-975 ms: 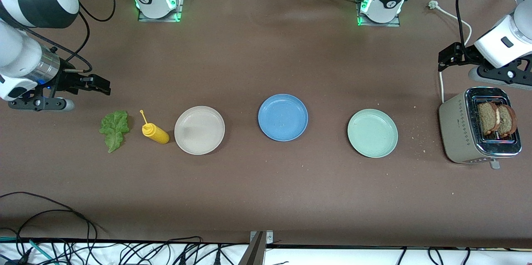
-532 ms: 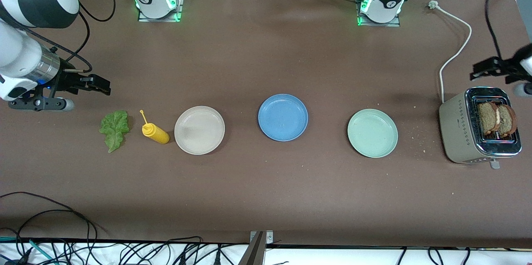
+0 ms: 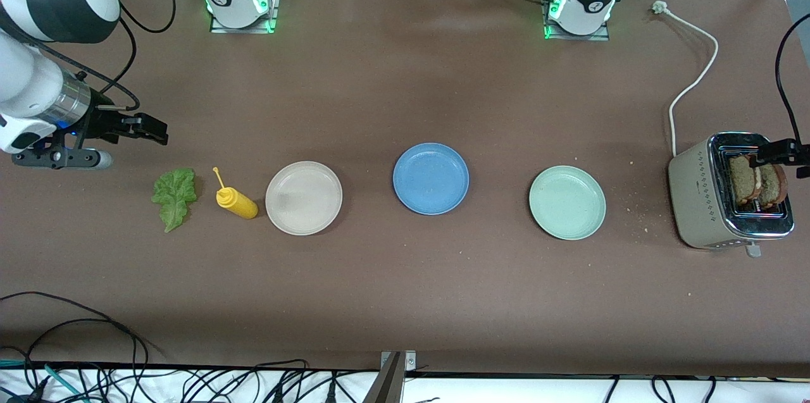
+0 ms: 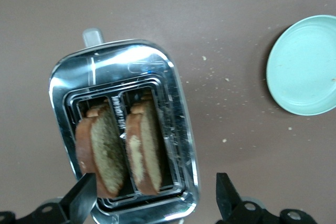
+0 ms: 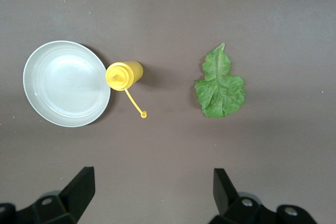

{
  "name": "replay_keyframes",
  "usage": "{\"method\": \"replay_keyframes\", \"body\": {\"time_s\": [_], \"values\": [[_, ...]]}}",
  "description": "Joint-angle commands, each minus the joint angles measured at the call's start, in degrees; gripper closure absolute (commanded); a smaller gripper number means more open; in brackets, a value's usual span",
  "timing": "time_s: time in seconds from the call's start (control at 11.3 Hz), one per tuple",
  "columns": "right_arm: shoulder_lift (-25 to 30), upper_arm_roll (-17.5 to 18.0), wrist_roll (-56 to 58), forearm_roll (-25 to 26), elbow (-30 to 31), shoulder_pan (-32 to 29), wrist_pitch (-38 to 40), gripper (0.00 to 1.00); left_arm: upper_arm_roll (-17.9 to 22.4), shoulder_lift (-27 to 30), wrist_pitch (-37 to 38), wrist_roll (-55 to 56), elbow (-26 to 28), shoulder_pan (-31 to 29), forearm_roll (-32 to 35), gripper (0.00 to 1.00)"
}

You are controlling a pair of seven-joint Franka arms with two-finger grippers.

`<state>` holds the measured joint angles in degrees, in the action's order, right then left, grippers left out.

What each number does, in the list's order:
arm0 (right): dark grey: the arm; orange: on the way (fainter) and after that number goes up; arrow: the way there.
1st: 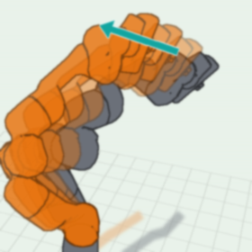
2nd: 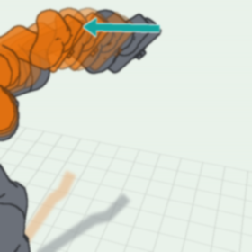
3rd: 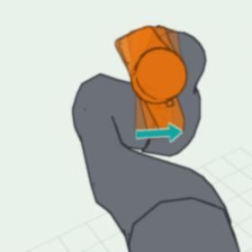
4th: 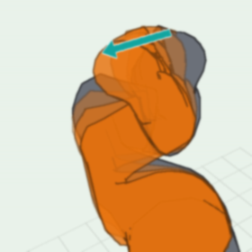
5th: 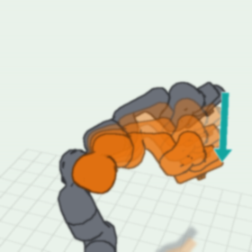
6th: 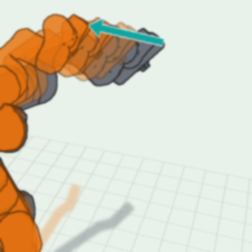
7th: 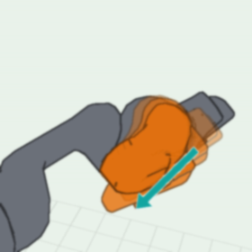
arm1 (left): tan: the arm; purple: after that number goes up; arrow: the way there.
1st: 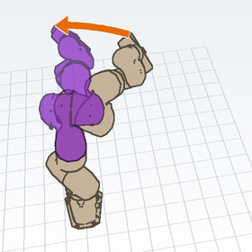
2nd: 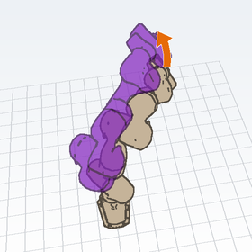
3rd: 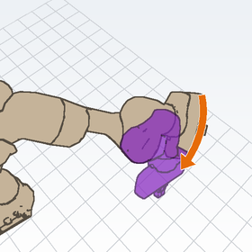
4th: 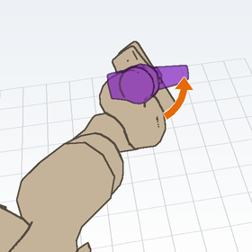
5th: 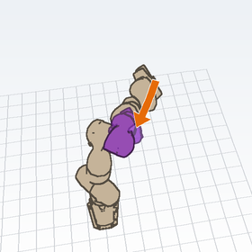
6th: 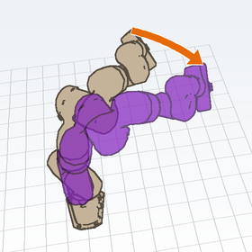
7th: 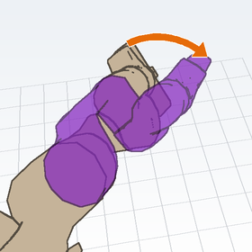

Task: Make sandwich in blue plate with both arms
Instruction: 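Lower the left gripper into the toaster and grasp a bread slice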

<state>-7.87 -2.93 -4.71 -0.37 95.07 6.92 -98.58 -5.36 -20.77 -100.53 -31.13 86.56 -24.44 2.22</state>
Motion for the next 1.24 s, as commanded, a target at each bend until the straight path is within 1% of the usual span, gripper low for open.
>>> {"method": "replay_keyframes", "body": {"time_s": [0.0,0.27,0.62,0.71,0.8,0.89,0.97,1.06,1.15], "values": [[-0.48,-0.05,-0.03,-0.78,-1.46,-0.15,1.2,0.0,-0.71,-3.57,-0.72,-4.11,-2.1,-2.54,-1.16,0.0],[-0.48,-0.05,-0.03,-0.86,-1.46,-0.15,1.2,0.0,-0.71,-5.59,-0.45,-4.37,-0.7,-2.98,-5.2,0.0],[-0.48,-0.05,-0.03,-0.86,-1.37,-0.24,1.2,0.0,-0.71,-7.18,-0.45,-4.64,-0.61,-3.95,-4.68,0.0],[-0.48,-0.05,0.31,-0.86,-1.37,-0.33,1.2,0.0,-0.71,-7.27,-0.02,-4.55,-0.52,-3.95,-4.68,0.12],[-0.48,-0.05,0.32,-0.86,-1.37,-0.33,1.2,0.0,-0.97,-6.74,1.73,-4.29,-0.61,-3.43,-4.68,0.52],[-0.48,-0.05,0.32,-0.86,-1.37,-0.33,1.2,0.0,-1.14,-6.56,3.22,-4.02,-0.87,-3.25,-4.68,0.75],[-0.48,-0.05,0.32,-0.86,-1.37,-0.33,1.2,0.0,-1.06,-6.56,3.24,-4.02,-0.87,-3.16,-4.59,0.9],[-0.48,-0.05,0.32,-0.86,-1.37,-0.33,1.2,0.0,-0.97,-6.56,3.24,-4.2,-1.04,-3.25,-4.07,1.0],[-0.48,-0.05,0.32,-0.86,-1.37,-0.33,1.2,0.0,-0.88,-6.39,3.32,-4.28,-1.31,-3.25,-3.11,1.0]]}}
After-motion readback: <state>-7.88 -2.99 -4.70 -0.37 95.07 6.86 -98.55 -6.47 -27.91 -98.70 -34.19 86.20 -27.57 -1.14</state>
